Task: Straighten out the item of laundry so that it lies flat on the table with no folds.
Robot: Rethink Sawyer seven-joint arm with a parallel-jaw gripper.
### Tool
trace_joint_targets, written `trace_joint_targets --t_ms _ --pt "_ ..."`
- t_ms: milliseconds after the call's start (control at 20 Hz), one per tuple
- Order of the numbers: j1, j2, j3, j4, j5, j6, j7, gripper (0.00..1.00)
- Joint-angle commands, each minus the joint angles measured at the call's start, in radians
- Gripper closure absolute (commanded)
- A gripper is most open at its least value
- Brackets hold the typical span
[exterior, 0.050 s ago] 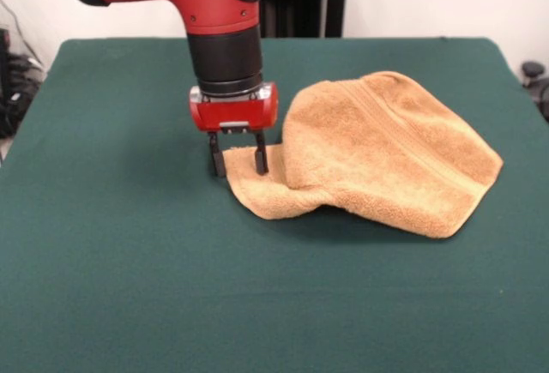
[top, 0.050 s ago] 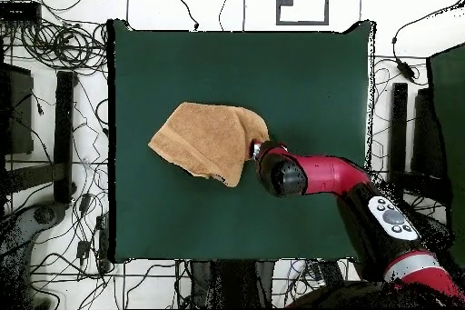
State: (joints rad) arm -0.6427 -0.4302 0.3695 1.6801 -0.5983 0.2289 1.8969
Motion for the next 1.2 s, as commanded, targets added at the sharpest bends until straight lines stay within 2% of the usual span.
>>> trace_joint_targets --t_ms 50,400,450,1050,1200 --pt "-0.001 0.165 0.072 -0.052 -0.107 0.099 -0.179 0.0" --pt "0.012 0.154 0.063 -0.055 -0.129 0.101 -0.164 0.0" --pt "0.011 0.154 0.064 -0.055 -0.128 0.102 -0.158 1.0" --pt "0.015 0.148 0.065 -0.059 -0.116 0.14 -0.154 1.0" --pt "0.019 0.117 0.064 -0.045 -0.1 0.192 -0.167 1.0"
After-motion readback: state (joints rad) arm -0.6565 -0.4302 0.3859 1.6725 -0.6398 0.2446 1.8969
